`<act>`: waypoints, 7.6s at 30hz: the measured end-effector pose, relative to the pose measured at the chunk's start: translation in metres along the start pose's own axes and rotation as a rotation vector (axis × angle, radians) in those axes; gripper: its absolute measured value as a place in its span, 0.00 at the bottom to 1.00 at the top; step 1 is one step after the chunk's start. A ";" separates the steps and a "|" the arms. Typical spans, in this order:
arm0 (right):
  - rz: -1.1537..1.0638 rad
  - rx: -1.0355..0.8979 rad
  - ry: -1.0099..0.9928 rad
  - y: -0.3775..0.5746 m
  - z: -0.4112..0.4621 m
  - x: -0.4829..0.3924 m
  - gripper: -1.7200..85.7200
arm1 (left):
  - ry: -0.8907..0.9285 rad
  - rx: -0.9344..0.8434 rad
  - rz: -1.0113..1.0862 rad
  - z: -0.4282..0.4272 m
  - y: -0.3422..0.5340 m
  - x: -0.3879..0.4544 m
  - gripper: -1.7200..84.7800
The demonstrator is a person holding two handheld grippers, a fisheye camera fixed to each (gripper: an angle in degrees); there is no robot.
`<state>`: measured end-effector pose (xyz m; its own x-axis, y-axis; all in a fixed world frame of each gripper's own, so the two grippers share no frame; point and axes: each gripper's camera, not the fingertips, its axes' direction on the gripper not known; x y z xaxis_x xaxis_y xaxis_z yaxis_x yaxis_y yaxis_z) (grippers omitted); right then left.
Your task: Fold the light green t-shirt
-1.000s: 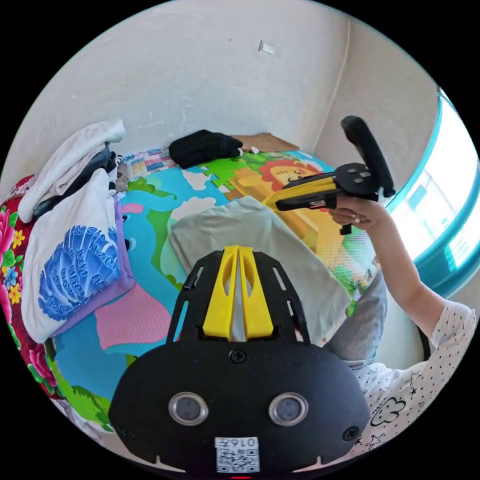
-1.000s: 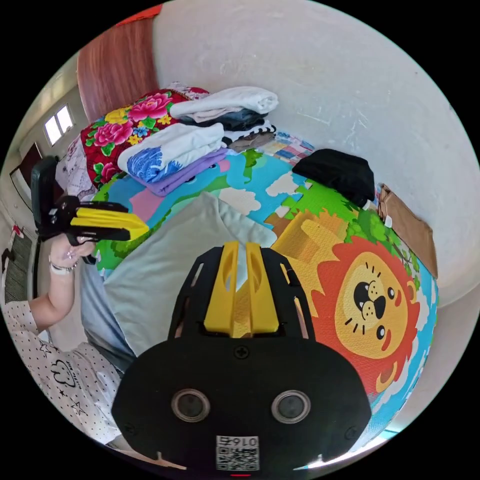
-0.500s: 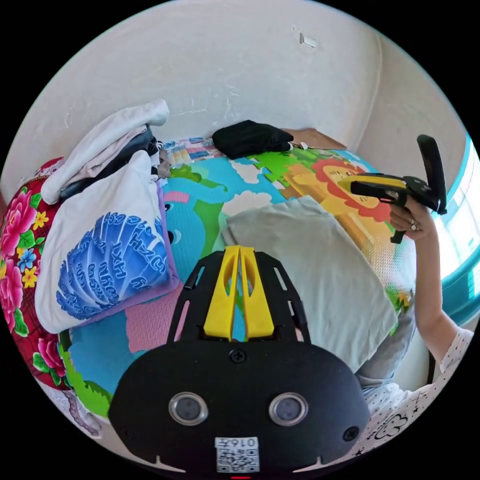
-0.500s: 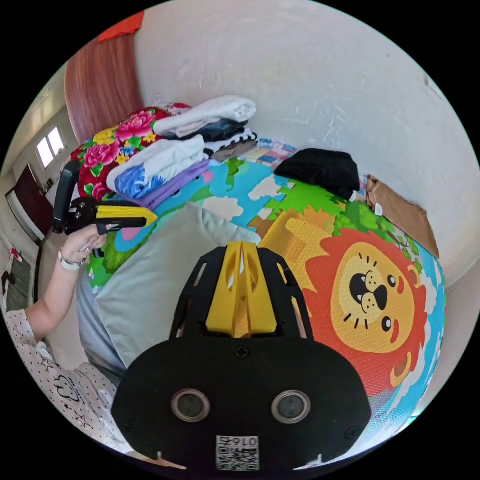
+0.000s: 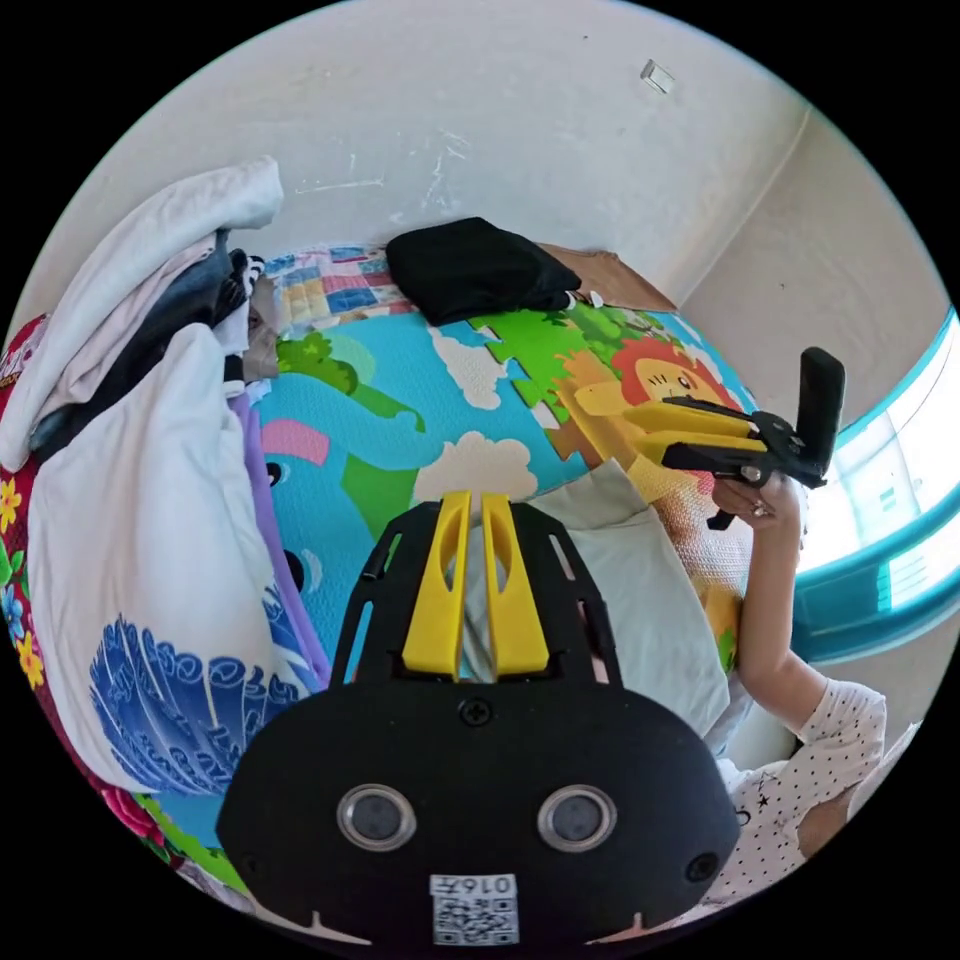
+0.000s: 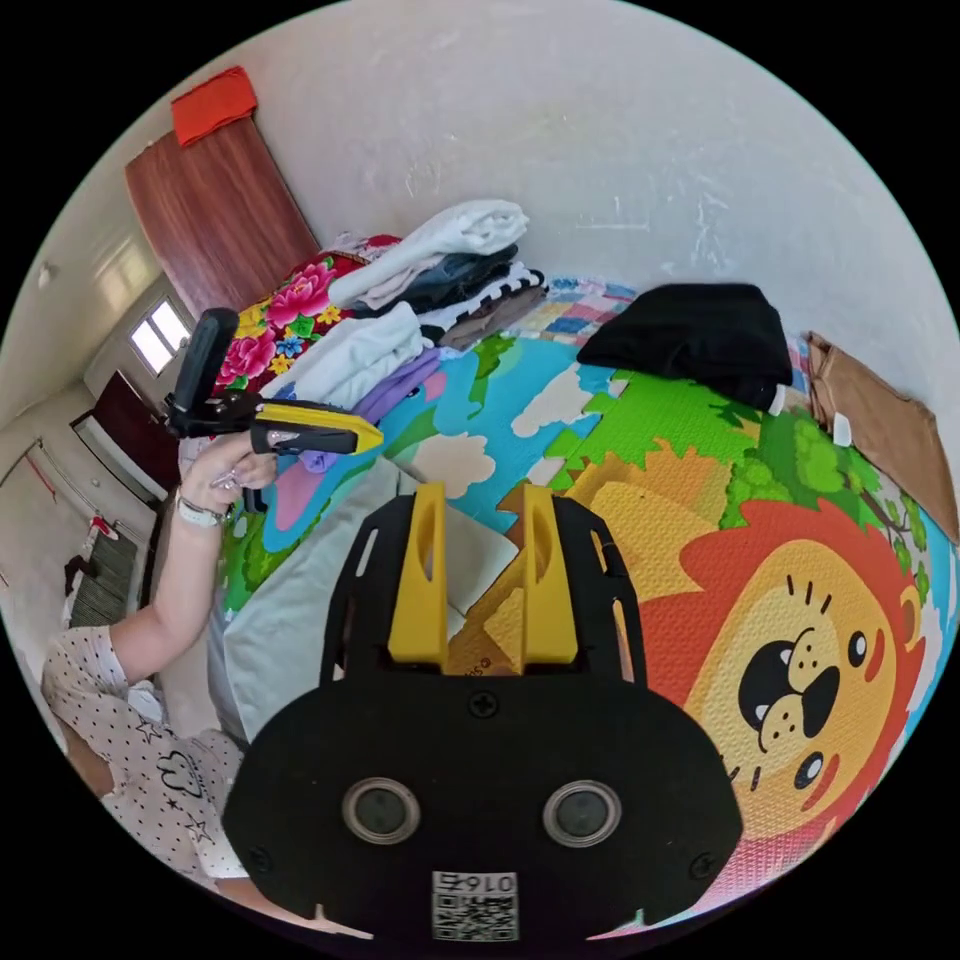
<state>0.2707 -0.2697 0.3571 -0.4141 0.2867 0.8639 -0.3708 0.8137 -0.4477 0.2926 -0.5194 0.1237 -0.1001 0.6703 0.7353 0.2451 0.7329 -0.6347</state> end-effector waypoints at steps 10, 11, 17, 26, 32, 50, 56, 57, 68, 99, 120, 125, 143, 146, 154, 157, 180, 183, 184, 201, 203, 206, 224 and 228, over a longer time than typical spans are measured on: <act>0.028 -0.063 0.028 0.000 -0.002 0.028 0.14 | -0.064 0.174 0.113 -0.027 0.022 -0.027 0.01; 0.037 -0.083 0.022 -0.001 0.001 0.032 0.14 | -0.042 0.158 0.082 -0.023 0.020 -0.039 0.01; 0.087 -0.090 -0.028 -0.006 -0.002 0.053 0.14 | 0.089 0.095 0.017 -0.009 0.008 -0.084 0.04; 0.089 -0.144 -0.049 -0.019 0.006 0.066 0.12 | 0.160 0.071 0.021 -0.003 -0.006 -0.105 0.06; 0.119 -0.153 -0.030 -0.026 0.009 0.075 0.09 | 0.098 0.050 0.021 0.001 -0.011 -0.112 0.01; 0.082 -0.118 0.012 -0.032 0.014 0.069 0.05 | -0.025 0.049 -0.025 -0.008 -0.014 -0.131 0.05; 0.094 -0.111 -0.002 -0.032 0.019 0.069 0.05 | 0.088 0.052 -0.028 -0.006 -0.015 -0.140 0.09; 0.094 -0.112 -0.002 -0.032 0.020 0.068 0.05 | 0.110 0.057 -0.034 -0.005 -0.016 -0.142 0.09; 0.090 -0.121 -0.004 -0.027 0.035 0.057 0.04 | 0.057 -0.025 -0.014 0.012 -0.024 -0.128 0.05; -0.185 -0.094 0.046 0.015 0.085 -0.058 0.02 | -0.148 -0.009 0.013 -0.003 -0.021 -0.073 0.01; -0.437 -0.074 0.117 0.050 0.112 -0.143 0.02 | -0.041 0.148 0.070 -0.041 -0.013 -0.058 0.01; -0.560 -0.173 0.100 0.057 0.133 -0.165 0.02 | 0.266 0.042 0.242 -0.030 -0.019 -0.054 0.01; -0.522 -0.210 0.006 0.049 0.131 -0.156 0.02 | 0.185 -0.065 0.382 -0.030 -0.023 -0.030 0.01; -0.526 -0.214 0.000 0.048 0.128 -0.153 0.02 | 0.103 -0.153 0.400 -0.018 -0.023 -0.023 0.01; -0.484 -0.288 0.002 0.042 0.130 -0.137 0.02 | 0.129 -0.023 0.332 -0.037 -0.025 -0.030 0.01; -0.452 -0.243 -0.022 0.039 0.118 -0.128 0.02 | 0.275 0.009 0.439 -0.047 -0.016 -0.027 0.01; -0.574 -0.308 -0.008 0.054 0.115 -0.133 0.02 | 0.048 -0.131 0.457 -0.023 0.005 0.026 0.01; -0.538 -0.234 0.005 0.057 0.094 -0.119 0.02 | 0.114 -0.108 0.489 -0.026 0.014 0.033 0.01; -0.472 -0.182 -0.017 0.056 0.083 -0.108 0.02 | 0.116 -0.113 0.499 -0.025 0.015 0.035 0.01; -0.267 -0.166 0.049 0.095 0.062 -0.056 0.01 | 0.033 -0.149 0.495 -0.016 0.073 0.081 0.01; -0.267 -0.206 0.085 0.104 0.068 -0.055 0.01 | -0.009 -0.197 0.468 -0.008 0.079 0.082 0.01; -0.289 -0.263 0.125 0.116 0.079 -0.056 0.01 | 0.010 -0.222 0.454 -0.003 0.091 0.088 0.01; -0.065 0.505 0.207 0.237 -0.028 -0.023 0.02 | -0.100 0.277 0.062 -0.065 0.343 0.195 0.04; -0.024 0.636 0.078 0.270 -0.076 -0.050 0.05 | -0.074 0.355 0.071 -0.054 0.401 0.231 0.10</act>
<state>0.2548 -0.0260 0.2110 -0.3469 0.3276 0.8788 -0.8099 0.3679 -0.4568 0.4202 -0.0773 0.0523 -0.1670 0.7181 0.6756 -0.0945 0.6705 -0.7359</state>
